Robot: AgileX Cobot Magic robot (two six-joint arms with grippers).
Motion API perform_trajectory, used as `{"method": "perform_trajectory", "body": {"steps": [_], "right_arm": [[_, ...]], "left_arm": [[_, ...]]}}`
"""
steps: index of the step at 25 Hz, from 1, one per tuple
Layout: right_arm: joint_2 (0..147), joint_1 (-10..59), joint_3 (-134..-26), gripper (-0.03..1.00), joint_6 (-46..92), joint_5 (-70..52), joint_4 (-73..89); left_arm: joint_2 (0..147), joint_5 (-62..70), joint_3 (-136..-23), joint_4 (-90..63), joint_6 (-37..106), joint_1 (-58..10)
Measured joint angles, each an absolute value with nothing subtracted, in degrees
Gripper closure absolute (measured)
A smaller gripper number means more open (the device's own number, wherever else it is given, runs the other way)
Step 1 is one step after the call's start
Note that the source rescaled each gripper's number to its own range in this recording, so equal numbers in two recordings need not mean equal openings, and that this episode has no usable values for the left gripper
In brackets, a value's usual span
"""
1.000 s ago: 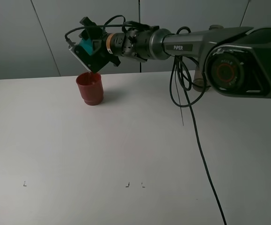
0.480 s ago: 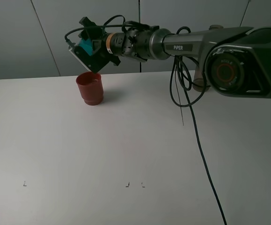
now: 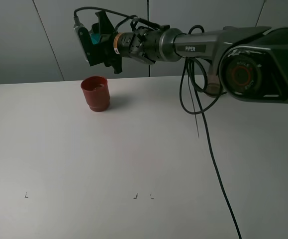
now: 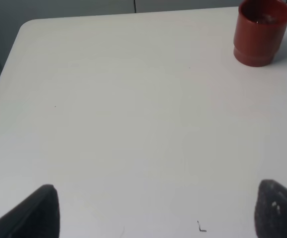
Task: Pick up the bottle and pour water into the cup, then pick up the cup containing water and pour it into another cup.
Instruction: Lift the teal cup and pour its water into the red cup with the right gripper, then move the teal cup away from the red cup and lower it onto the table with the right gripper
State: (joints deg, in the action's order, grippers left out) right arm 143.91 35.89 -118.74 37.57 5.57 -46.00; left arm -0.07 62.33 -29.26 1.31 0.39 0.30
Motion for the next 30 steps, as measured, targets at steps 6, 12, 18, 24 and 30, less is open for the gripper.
{"method": "perform_trajectory", "body": {"steps": [6,12,18,24,30], "right_arm": [[139.32,35.89,-118.82,0.92,1.83,-2.1,-42.53],[137.39,35.89,-118.82,0.92,-18.29,-9.03,-39.57],[134.08,35.89,-112.83,0.92,-21.69,-9.72,-36.58],[126.02,35.89,-97.75,0.92,-22.04,-4.07,-33.05],[117.98,34.8,-79.43,0.92,-21.92,6.89,-27.2]], "left_arm": [[-0.07,62.33,-29.26,1.31,0.39,0.3],[-0.07,62.33,-29.26,1.31,0.39,0.3],[-0.07,62.33,-29.26,1.31,0.39,0.3],[-0.07,62.33,-29.26,1.31,0.39,0.3],[-0.07,62.33,-29.26,1.31,0.0,0.3]]}}
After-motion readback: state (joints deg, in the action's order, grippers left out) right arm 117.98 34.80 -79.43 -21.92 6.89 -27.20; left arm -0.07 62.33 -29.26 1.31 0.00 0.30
